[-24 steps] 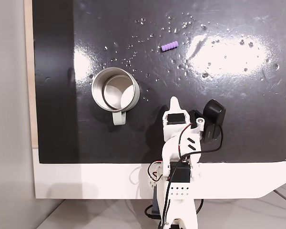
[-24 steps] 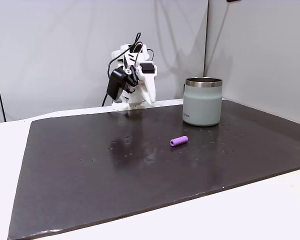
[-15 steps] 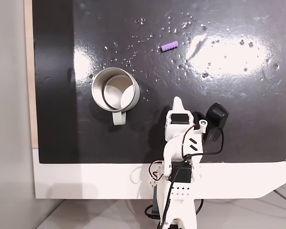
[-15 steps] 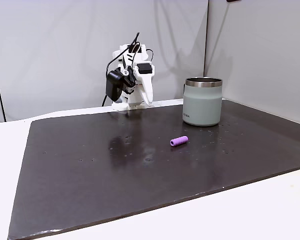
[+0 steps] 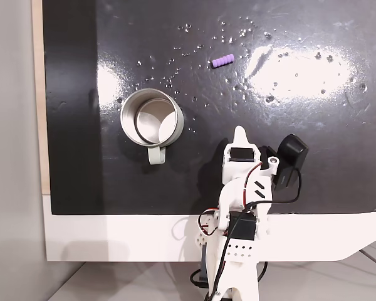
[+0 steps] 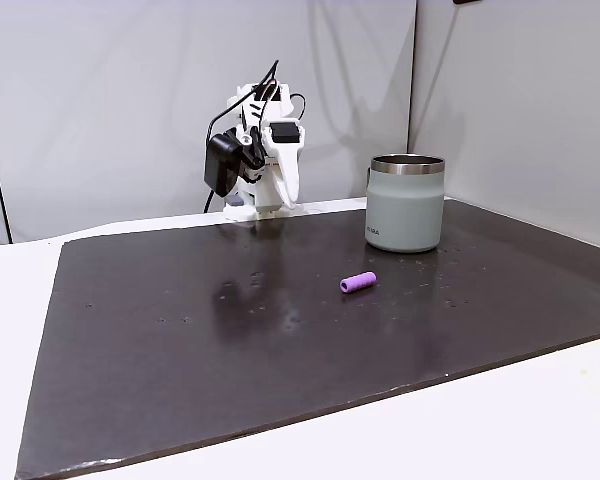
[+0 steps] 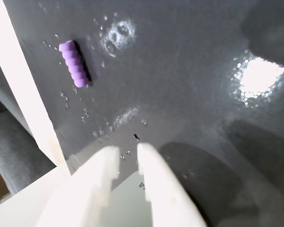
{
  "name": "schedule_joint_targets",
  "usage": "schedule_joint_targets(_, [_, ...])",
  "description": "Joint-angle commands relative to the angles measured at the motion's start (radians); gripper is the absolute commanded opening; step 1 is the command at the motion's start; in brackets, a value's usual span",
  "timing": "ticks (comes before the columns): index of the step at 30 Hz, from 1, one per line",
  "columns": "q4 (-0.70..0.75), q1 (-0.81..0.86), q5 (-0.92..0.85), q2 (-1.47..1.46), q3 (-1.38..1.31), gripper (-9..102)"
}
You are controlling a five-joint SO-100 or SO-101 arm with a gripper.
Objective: Grasp a pengrip and put it in the cup.
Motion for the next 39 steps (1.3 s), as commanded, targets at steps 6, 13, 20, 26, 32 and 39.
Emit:
schedule_joint_targets(6, [-0.002, -0.003, -0.035, -0.396, -0.367, 0])
schedule_joint_targets(13, [0.06, -0.009, -0.026, -0.876, -0.764, 2])
schedule_joint_targets(20, [0.195, -0.025, -0.04, -1.269, -1.146, 13])
schedule_joint_targets(26, [0.288, -0.049, -0.02, -1.486, -1.382, 19])
schedule_joint_targets(32, [0.345, -0.084, 0.018, -1.669, -1.559, 20])
schedule_joint_targets(39, [0.374, -0.118, 0.048, -1.821, -1.698, 19])
